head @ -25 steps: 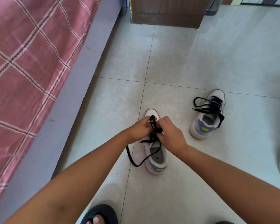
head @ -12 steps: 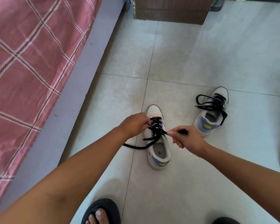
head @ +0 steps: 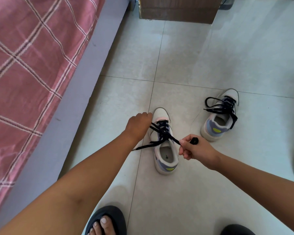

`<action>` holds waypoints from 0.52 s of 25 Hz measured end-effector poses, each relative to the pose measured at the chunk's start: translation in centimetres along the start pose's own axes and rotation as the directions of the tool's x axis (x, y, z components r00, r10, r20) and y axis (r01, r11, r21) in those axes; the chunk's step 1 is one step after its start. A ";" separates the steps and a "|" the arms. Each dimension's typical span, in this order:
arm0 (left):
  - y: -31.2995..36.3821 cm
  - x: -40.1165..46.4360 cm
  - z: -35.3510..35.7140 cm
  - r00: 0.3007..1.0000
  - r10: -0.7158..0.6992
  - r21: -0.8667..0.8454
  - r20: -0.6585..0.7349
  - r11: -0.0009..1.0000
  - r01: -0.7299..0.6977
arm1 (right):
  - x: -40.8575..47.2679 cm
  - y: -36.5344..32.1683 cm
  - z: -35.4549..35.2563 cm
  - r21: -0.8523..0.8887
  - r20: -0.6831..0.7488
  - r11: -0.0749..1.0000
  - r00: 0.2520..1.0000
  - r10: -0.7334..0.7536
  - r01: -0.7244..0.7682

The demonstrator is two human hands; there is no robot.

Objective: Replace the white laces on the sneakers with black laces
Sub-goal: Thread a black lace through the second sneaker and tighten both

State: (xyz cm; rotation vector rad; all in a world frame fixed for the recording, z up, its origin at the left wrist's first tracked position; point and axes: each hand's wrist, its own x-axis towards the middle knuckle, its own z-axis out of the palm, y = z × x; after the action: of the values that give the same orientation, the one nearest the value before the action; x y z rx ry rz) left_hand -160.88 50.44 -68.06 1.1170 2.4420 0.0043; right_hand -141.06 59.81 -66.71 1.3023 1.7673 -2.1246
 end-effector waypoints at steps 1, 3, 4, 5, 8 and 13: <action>0.1 0.1 0.2 0.999 -0.017 0.014 0.034 1.000 0.017 | 0.0 0.0 0.0 -0.003 -0.007 1.000 1.000 0.002 -0.002; 0.3 0.7 0.2 0.998 -0.047 -0.157 0.043 0.986 0.053 | 0.0 0.1 -0.2 -0.002 -0.027 1.000 1.000 0.012 -0.012; 0.4 0.5 -0.3 0.989 -0.119 -0.280 0.090 0.950 0.139 | 0.0 0.1 -0.3 -0.006 -0.028 1.000 0.999 0.016 -0.016; 0.0 0.7 -0.6 0.984 -0.143 -0.259 0.102 0.952 0.165 | -0.1 0.2 -0.5 -0.015 -0.020 1.000 1.000 0.019 -0.019; -1.6 0.7 -1.0 0.989 -0.143 -0.022 -0.026 0.990 0.143 | -0.3 0.2 -0.7 -0.043 0.002 0.999 1.000 0.024 -0.024; -3.1 1.3 0.1 0.988 -0.103 -0.167 0.112 0.979 0.121 | -0.3 0.1 -1.0 -0.080 0.027 0.996 0.999 0.038 -0.036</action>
State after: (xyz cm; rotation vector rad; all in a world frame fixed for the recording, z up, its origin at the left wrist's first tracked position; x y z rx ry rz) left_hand -163.77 49.29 -69.23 0.8816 2.3581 0.1196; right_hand -140.29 60.52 -66.52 1.2687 1.7825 -2.0217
